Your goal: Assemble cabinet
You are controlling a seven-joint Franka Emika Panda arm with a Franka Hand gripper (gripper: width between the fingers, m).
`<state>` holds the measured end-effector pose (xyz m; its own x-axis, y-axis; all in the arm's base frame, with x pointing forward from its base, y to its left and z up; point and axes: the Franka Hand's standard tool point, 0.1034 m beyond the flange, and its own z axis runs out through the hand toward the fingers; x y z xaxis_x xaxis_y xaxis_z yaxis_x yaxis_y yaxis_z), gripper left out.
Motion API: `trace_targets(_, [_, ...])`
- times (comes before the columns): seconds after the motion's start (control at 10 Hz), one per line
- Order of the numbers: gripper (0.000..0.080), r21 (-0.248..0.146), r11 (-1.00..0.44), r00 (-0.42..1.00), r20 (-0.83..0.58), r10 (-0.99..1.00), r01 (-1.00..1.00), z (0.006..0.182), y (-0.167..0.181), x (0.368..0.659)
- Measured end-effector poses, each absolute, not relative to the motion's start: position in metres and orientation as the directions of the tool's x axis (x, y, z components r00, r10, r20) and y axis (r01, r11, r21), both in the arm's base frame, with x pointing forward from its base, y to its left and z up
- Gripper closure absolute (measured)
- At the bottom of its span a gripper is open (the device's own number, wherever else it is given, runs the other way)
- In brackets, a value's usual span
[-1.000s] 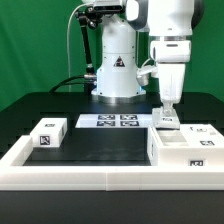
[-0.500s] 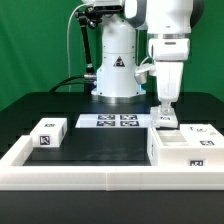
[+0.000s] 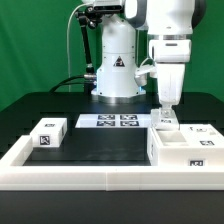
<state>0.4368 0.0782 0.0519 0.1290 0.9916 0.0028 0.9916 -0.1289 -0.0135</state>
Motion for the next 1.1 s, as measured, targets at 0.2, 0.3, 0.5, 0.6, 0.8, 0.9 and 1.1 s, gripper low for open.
trace_targets(0.2, [0.0729, -0.013, -0.137, 0.137, 0.003, 0.991, 0.991, 0.052, 0.079, 0.437])
trace_targets(0.3, [0.0729, -0.013, -0.137, 0.137, 0.003, 0.991, 0.991, 0.052, 0.079, 0.437])
trace_targets(0.5, [0.0729, -0.013, -0.137, 0.137, 0.003, 0.991, 0.99, 0.052, 0.079, 0.437])
trace_targets(0.6, [0.0729, -0.007, -0.137, 0.137, 0.004, 0.991, 0.991, 0.054, 0.078, 0.436])
trace_targets(0.8, [0.0729, 0.055, -0.102, 0.1, 0.032, 0.994, 0.993, 0.062, 0.065, 0.436])
trace_targets(0.9, [0.0729, 0.039, -0.128, 0.127, 0.031, 0.991, 0.991, 0.06, 0.058, 0.431])
trace_targets(1.1, [0.0729, 0.038, -0.125, 0.124, 0.03, 0.992, 0.991, 0.059, 0.059, 0.432])
